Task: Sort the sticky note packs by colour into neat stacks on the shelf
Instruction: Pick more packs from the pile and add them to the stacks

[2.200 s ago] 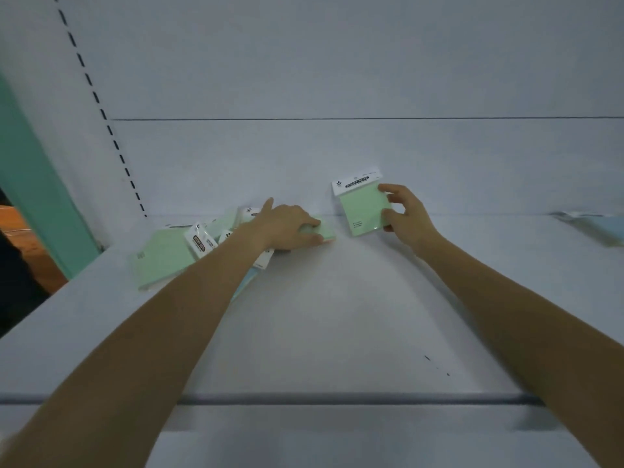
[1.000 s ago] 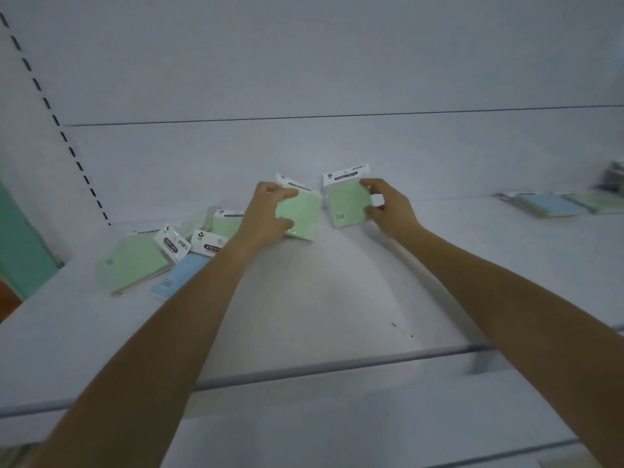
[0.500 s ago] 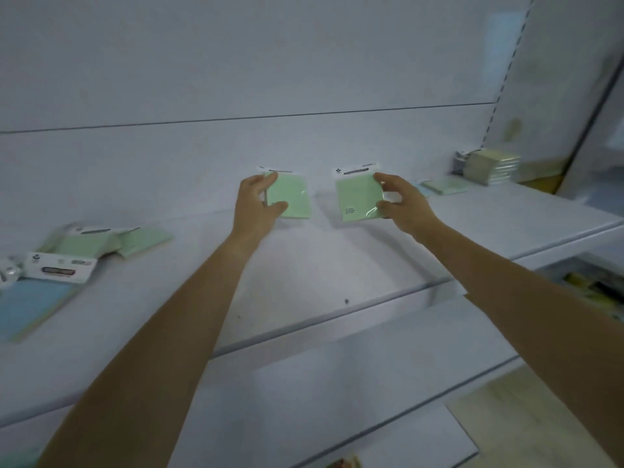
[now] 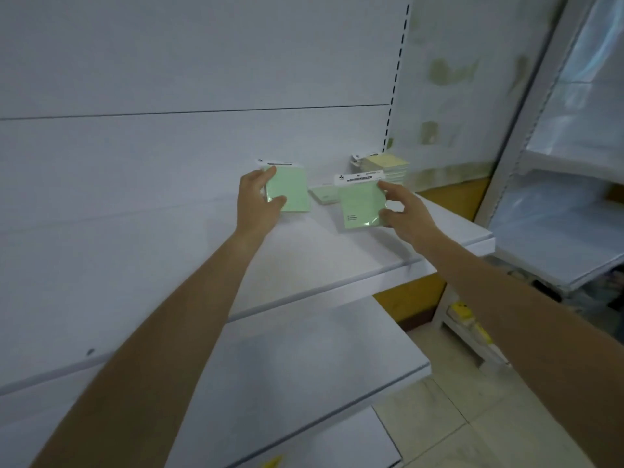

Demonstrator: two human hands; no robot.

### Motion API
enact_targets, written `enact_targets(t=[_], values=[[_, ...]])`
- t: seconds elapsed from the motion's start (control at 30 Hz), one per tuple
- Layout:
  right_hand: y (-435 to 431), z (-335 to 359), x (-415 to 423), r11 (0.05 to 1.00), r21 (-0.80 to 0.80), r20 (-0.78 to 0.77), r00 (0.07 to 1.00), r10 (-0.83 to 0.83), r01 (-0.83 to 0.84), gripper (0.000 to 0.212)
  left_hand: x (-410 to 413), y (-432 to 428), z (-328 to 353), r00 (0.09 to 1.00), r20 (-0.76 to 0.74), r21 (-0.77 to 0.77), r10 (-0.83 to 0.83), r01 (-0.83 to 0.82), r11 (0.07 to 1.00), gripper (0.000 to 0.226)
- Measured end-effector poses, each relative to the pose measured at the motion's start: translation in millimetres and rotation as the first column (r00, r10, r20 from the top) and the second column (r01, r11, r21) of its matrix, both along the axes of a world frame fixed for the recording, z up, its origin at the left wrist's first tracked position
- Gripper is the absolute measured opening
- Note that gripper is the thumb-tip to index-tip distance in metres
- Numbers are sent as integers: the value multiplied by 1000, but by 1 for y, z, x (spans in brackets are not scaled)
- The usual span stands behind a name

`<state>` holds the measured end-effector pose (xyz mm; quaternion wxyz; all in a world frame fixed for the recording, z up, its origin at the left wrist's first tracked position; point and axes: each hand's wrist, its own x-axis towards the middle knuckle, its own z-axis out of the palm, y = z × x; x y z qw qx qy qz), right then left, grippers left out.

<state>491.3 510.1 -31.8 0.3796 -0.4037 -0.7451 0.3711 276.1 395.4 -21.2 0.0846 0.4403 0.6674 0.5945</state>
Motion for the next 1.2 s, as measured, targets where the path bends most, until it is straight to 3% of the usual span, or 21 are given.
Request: enact_targets(t=[0.5,0.87,1.0,1.2], values=[[103,15,-72,988,-70,-14,990,139,-140,54,-25,98,6,983,16,7,180,-180,984,56],[145,-6,-95,978,13,252,948,197,-206,51,-22,118,2,951,13,-11,308,-307,952,55],[148,-13,-92,972,23,244,944,222,-234,40,-9,126,-5,951,8,-30,308,-308,951,55],[148,-22,-90,967,11,179,952,250,-256,40,1,137,-9,951,59,-54,303,-300,952,55]])
